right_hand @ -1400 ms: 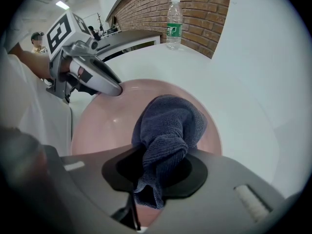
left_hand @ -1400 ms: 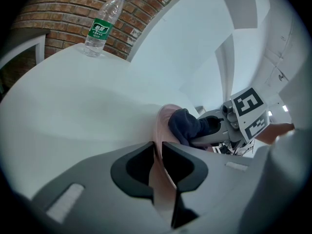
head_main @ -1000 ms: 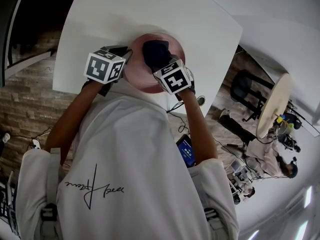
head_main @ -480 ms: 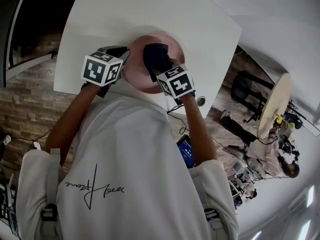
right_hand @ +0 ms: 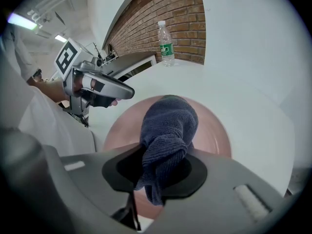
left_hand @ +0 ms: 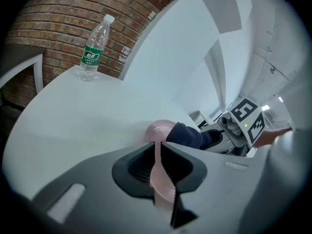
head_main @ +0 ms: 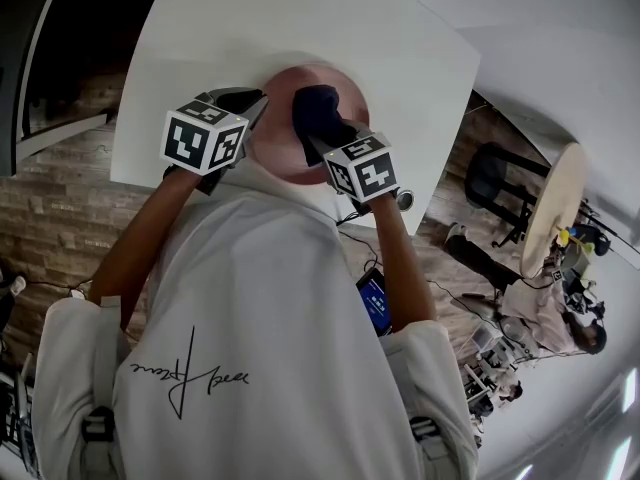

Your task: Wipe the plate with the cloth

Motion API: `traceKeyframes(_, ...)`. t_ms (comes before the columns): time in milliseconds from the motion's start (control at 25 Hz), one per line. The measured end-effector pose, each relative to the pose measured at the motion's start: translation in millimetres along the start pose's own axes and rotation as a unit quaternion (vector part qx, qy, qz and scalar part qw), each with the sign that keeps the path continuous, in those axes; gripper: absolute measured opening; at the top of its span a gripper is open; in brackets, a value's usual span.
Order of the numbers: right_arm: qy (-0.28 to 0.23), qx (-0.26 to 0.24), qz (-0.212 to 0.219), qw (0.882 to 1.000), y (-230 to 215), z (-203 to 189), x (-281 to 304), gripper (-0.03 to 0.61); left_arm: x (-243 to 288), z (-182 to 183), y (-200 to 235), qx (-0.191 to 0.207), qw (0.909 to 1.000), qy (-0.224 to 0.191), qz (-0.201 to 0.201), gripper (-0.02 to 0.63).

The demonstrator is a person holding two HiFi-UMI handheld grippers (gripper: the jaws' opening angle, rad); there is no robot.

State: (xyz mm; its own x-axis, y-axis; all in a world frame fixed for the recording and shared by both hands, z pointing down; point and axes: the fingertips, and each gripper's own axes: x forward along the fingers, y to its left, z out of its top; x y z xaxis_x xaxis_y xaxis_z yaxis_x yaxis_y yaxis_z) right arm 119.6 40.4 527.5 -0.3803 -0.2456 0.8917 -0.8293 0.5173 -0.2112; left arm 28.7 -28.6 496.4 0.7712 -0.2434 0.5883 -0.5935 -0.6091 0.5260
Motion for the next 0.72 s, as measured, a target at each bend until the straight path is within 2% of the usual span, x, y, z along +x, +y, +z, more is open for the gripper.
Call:
traceKeyframes(200,-0.018,0.006,-0.002,1.0,4,-2,-16,0.107,-5,10,-10,0.008,0.9999,-0.011,-0.004,0.046)
traceKeyframes(480,-0.065,0.048,0.014,0.997,14,9,-41,0.107,-9,16,-22,0.011,0.9997,-0.021,-0.009,0.037)
traceKeyframes(720,-0.103,0.053,-0.002,0.993,20,14,-62,0.107,-15,14,-35,0.012,0.9994,-0.03,-0.016,0.021)
